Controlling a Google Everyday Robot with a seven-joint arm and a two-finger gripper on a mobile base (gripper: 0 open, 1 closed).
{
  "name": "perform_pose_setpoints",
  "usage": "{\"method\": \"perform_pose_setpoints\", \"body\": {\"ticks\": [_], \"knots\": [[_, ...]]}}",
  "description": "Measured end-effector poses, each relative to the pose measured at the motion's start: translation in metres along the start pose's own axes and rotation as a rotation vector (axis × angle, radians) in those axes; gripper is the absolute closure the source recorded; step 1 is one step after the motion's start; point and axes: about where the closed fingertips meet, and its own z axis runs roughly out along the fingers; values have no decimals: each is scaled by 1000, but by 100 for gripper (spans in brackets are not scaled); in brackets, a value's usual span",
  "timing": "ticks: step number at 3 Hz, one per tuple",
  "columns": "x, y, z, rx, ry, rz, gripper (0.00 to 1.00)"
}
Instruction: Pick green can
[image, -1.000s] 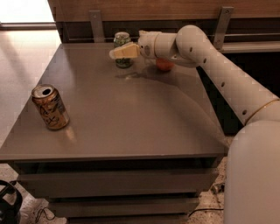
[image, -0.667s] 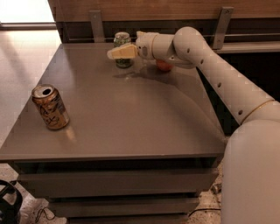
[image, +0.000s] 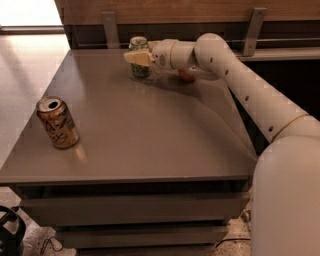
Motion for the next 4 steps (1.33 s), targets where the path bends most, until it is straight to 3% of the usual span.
{"method": "perform_pose_setpoints", "body": {"ticks": [2, 3, 4], "knots": [[1, 4, 5, -9, 1, 1, 88], [1, 6, 8, -13, 1, 2, 100], [1, 7, 8, -15, 1, 1, 100]]}}
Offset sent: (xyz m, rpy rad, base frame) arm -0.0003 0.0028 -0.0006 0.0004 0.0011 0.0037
